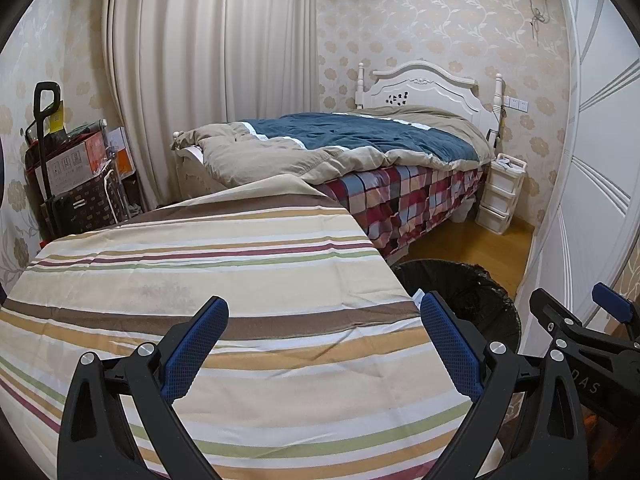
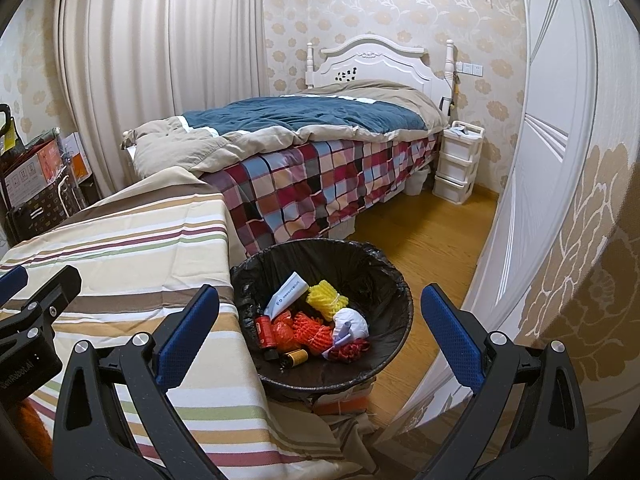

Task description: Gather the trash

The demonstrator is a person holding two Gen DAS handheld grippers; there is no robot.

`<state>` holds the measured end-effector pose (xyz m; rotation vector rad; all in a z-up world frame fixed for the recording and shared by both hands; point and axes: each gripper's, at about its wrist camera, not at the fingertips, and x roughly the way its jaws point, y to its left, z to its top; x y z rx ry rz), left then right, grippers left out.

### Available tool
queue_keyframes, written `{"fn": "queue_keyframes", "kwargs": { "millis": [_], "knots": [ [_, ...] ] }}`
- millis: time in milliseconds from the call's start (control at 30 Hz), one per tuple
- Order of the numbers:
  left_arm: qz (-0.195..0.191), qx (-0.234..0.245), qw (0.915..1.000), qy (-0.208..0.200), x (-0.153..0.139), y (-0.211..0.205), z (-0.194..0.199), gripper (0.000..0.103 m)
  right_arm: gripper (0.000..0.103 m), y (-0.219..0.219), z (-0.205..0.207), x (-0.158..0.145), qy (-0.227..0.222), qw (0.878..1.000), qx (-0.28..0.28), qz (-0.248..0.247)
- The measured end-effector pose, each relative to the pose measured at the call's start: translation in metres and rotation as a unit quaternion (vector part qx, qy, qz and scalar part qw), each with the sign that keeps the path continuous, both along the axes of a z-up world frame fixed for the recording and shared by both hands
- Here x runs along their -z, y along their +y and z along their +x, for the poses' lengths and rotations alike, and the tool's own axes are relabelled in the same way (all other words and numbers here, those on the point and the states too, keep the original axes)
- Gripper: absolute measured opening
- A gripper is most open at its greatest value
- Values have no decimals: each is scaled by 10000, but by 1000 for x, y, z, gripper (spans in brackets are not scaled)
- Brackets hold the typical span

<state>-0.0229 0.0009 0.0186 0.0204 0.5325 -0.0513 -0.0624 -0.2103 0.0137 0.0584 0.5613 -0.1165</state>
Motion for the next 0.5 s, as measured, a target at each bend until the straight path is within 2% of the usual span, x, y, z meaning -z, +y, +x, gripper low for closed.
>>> {"fn": "queue_keyframes", "kwargs": {
  "millis": [500],
  "knots": [
    [-15, -2, 10000, 6, 1, 0, 0, 96, 98, 0, 0, 0, 3, 10000, -3, -1]
  ]
}}
